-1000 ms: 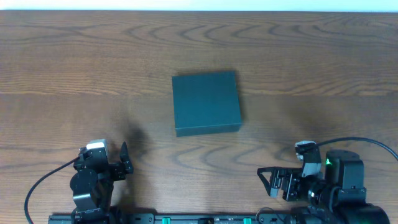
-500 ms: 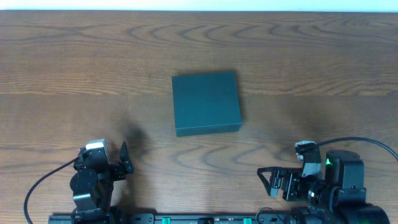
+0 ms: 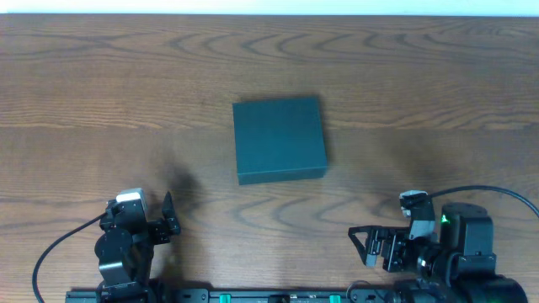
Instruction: Pack container
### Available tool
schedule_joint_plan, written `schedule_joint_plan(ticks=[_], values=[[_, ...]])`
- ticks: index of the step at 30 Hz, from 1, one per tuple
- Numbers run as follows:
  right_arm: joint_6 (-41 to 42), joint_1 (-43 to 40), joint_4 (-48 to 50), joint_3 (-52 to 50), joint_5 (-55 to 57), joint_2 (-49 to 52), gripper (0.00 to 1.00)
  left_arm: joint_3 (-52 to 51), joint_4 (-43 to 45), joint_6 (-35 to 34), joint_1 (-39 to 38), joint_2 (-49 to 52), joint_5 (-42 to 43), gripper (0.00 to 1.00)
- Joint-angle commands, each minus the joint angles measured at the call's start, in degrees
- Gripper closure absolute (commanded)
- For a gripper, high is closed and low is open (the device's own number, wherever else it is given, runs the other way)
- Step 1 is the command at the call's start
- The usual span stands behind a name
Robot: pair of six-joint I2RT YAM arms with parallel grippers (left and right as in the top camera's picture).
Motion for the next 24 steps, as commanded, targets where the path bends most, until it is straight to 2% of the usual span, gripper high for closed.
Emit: schedule_joint_plan(ticks=[1,3,7,12,19,24], values=[[-0.55,0.28,0.37,0.04,1.2,-0.46,0.01,-0.81,0.2,-0.39,0.24,-0.48,0.39,0.05],[-1.9,0.28,2.62,-0.09,8.55,-1.7,0.01,-0.81,0.2,-0.39,0.24,-0.48,0.37,0.05],[-2.21,0.63,11.39,-3.32,14.51,-7.23,0.01,-0.81,0.2,-0.39,0.24,-0.48,0.39,0.05],[-10.62,2.1,22.99,-14.86,16.74,-18.69,0.01,-0.81,0.2,-0.39,0.24,-0.48,0.39,0.05],[-11.56,2.1,25.57,-26.34,18.69,-29.4,0.01,-0.81,0.2,-0.39,0.24,-0.48,0.39,0.05],[-11.56,2.16,25.57,-29.64,18.69,-29.94,0.01,-0.81,0.2,-0.39,0.24,-0.48,0.37,0.05]])
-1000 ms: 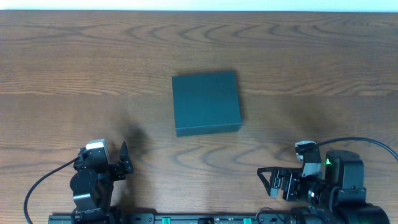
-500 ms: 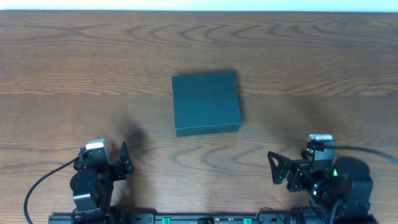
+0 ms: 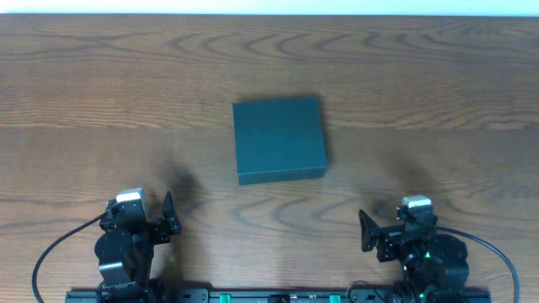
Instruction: Pack container
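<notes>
A closed teal box lies flat in the middle of the wooden table, its lid on and nothing on top of it. My left gripper sits low at the front left, well short of the box, fingers apart and empty. My right gripper is drawn back at the front right, pointing left. Its fingers look apart with nothing between them. Neither gripper touches the box.
Black cables loop from both arm bases along the front edge. A mounting rail runs along the bottom of the view. No other objects lie on the wood.
My right arm has pulled back and folded closer to its base; its gripper sits slightly to the right and higher in the view. The left arm and the teal box have not moved.
</notes>
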### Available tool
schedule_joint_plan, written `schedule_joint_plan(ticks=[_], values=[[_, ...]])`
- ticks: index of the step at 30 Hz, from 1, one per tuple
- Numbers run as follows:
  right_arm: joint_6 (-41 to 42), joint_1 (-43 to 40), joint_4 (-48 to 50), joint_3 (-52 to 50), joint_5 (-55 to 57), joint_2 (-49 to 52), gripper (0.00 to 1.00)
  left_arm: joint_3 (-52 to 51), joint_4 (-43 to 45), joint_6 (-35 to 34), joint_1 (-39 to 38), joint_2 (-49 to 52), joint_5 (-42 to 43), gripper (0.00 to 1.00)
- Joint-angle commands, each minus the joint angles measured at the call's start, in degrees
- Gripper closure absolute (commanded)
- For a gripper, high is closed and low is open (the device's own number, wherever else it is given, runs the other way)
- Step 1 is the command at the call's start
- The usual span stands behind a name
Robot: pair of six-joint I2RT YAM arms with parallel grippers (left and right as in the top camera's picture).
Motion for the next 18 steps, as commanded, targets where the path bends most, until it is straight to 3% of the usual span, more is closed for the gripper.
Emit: schedule_joint_plan(ticks=[1,18], values=[[-1.29,0.55,0.24,-1.88,0.81,-0.66,0.01,-0.76,0.02,-0.22,0.24,-0.42,0.17,0.05],[0.0,0.52,0.33,-4.85,0.79,-0.63,0.01,-0.76,0.02,-0.22,0.24,-0.42,0.17,0.05]])
